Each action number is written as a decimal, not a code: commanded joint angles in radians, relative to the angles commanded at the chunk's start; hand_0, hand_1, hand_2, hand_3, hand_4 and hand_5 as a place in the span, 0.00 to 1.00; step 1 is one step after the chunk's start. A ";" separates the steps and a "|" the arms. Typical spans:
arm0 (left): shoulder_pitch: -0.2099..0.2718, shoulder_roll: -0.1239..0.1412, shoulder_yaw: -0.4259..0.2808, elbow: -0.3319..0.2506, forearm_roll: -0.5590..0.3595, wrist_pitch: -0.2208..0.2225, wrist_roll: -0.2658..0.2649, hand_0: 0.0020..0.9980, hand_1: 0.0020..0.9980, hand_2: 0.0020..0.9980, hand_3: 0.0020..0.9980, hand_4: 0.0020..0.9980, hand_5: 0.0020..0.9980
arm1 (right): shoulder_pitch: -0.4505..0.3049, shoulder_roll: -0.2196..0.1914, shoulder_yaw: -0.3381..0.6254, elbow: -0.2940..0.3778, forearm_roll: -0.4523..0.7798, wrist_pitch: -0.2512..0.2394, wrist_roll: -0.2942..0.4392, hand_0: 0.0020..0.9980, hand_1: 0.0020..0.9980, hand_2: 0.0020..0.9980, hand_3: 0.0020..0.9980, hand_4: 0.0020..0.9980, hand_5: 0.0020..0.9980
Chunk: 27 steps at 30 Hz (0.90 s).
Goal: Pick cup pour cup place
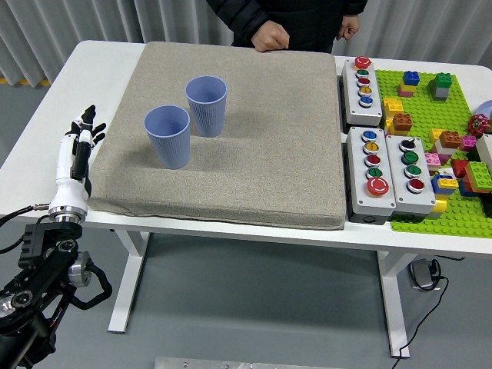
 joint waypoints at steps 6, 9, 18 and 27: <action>-0.001 0.001 0.002 -0.008 -0.029 -0.007 -0.002 0.81 0.83 0.95 0.90 0.74 1.00 | 0.002 0.000 -0.001 0.000 0.001 0.000 0.000 0.70 0.71 0.67 0.64 0.06 0.32; -0.001 0.001 0.003 -0.013 -0.028 -0.008 -0.003 0.81 0.83 0.95 0.90 0.74 1.00 | 0.001 0.001 -0.001 0.000 0.001 0.000 0.000 0.70 0.71 0.67 0.64 0.06 0.32; 0.004 0.000 0.000 -0.020 -0.020 -0.002 -0.005 0.81 0.83 0.95 0.90 0.74 1.00 | -0.006 0.003 -0.002 0.000 -0.001 0.001 -0.001 0.70 0.71 0.67 0.64 0.06 0.32; 0.003 0.000 0.014 -0.085 0.010 0.003 0.000 0.81 0.83 0.95 0.90 0.74 1.00 | -0.011 0.003 0.000 0.000 -0.005 0.001 0.000 0.70 0.71 0.67 0.64 0.06 0.32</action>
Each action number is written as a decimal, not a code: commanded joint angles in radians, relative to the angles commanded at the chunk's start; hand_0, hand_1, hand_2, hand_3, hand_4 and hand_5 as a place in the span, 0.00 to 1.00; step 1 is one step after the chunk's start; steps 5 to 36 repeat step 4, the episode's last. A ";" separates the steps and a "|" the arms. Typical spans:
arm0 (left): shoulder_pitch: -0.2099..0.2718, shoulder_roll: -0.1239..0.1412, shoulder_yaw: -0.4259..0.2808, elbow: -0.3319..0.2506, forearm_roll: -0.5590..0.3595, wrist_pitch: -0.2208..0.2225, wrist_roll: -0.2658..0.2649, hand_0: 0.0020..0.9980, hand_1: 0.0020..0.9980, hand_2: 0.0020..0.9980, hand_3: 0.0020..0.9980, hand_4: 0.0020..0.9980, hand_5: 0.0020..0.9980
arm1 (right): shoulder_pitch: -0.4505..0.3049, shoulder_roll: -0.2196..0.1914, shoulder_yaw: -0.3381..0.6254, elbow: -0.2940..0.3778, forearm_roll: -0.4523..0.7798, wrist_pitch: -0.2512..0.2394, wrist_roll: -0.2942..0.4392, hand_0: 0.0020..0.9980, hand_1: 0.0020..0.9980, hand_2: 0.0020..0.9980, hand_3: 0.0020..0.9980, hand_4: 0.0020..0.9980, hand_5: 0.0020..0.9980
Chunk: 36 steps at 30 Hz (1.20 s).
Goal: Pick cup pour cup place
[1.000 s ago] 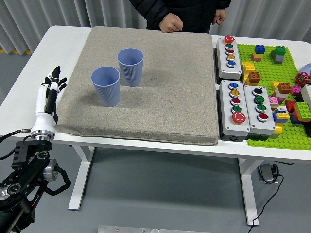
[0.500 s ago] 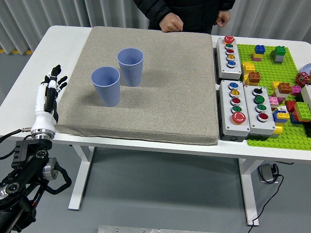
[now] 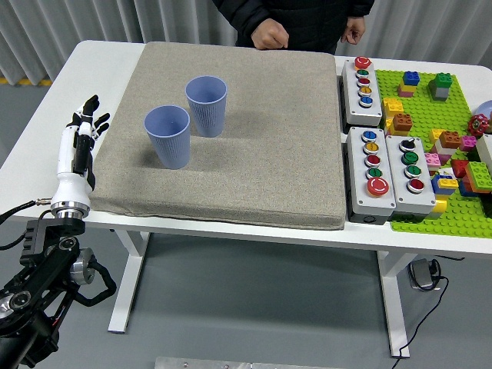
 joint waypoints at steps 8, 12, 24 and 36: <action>-0.006 -0.001 -0.002 0.010 0.002 -0.010 0.009 0.81 0.83 0.95 0.90 0.74 1.00 | 0.001 -0.001 -0.001 0.000 0.003 0.000 0.000 0.70 0.71 0.67 0.64 0.06 0.32; -0.006 -0.001 -0.002 0.010 0.002 -0.010 0.009 0.81 0.83 0.95 0.90 0.74 1.00 | 0.001 -0.001 -0.001 0.000 0.003 0.000 0.000 0.70 0.71 0.67 0.64 0.06 0.32; -0.006 -0.001 -0.002 0.010 0.002 -0.010 0.009 0.81 0.83 0.95 0.90 0.74 1.00 | 0.001 -0.001 -0.001 0.000 0.003 0.000 0.000 0.70 0.71 0.67 0.64 0.06 0.32; -0.006 -0.001 -0.002 0.010 0.002 -0.010 0.009 0.81 0.83 0.95 0.90 0.74 1.00 | 0.001 -0.001 -0.001 0.000 0.003 0.000 0.000 0.70 0.71 0.67 0.64 0.06 0.32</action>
